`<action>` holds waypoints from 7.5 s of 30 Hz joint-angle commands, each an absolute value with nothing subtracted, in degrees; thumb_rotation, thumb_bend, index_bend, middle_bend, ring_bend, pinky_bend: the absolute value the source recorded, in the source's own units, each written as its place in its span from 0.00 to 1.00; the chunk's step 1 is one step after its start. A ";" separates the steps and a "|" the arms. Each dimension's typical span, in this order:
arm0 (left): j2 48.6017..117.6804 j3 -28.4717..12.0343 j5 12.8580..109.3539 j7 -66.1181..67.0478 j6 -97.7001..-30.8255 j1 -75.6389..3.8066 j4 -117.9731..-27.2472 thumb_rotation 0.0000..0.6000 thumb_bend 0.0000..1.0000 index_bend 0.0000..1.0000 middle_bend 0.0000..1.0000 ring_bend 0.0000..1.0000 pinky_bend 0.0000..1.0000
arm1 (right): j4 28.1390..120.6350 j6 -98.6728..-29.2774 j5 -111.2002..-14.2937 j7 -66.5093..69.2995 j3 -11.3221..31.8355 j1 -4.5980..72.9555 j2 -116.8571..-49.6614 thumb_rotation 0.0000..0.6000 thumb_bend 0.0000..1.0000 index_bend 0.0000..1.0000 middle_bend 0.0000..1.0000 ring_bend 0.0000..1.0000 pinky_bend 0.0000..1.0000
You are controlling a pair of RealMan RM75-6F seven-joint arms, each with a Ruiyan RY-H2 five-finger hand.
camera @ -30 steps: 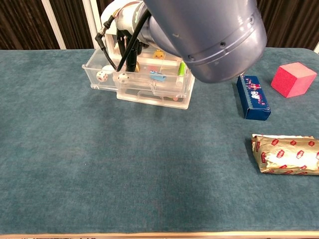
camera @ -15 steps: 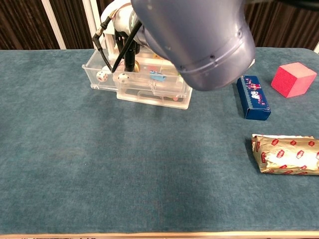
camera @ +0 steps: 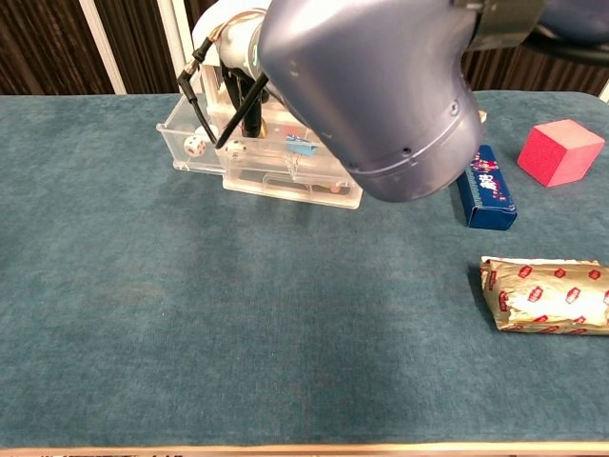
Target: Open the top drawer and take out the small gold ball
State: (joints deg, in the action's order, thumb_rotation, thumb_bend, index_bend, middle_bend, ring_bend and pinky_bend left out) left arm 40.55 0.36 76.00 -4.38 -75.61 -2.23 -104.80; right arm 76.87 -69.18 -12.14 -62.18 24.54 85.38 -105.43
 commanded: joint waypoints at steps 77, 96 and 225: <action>39.86 0.66 75.90 -4.92 -74.78 -2.51 -104.92 1.00 0.24 0.13 0.00 0.00 0.02 | 74.09 -66.62 -15.15 -69.49 25.28 83.78 -107.36 1.00 0.32 0.48 1.00 1.00 1.00; 39.74 0.66 75.79 -5.17 -74.65 -2.53 -104.90 1.00 0.24 0.13 0.00 0.00 0.02 | 72.53 -66.41 -16.24 -69.74 25.20 83.97 -108.38 1.00 0.32 0.50 1.00 1.00 1.00; 39.62 0.81 75.21 -3.77 -74.41 -2.64 -105.23 1.00 0.24 0.13 0.00 0.00 0.11 | 96.78 -66.29 -23.52 -50.42 4.45 54.29 -86.66 1.00 0.39 0.56 1.00 1.00 1.00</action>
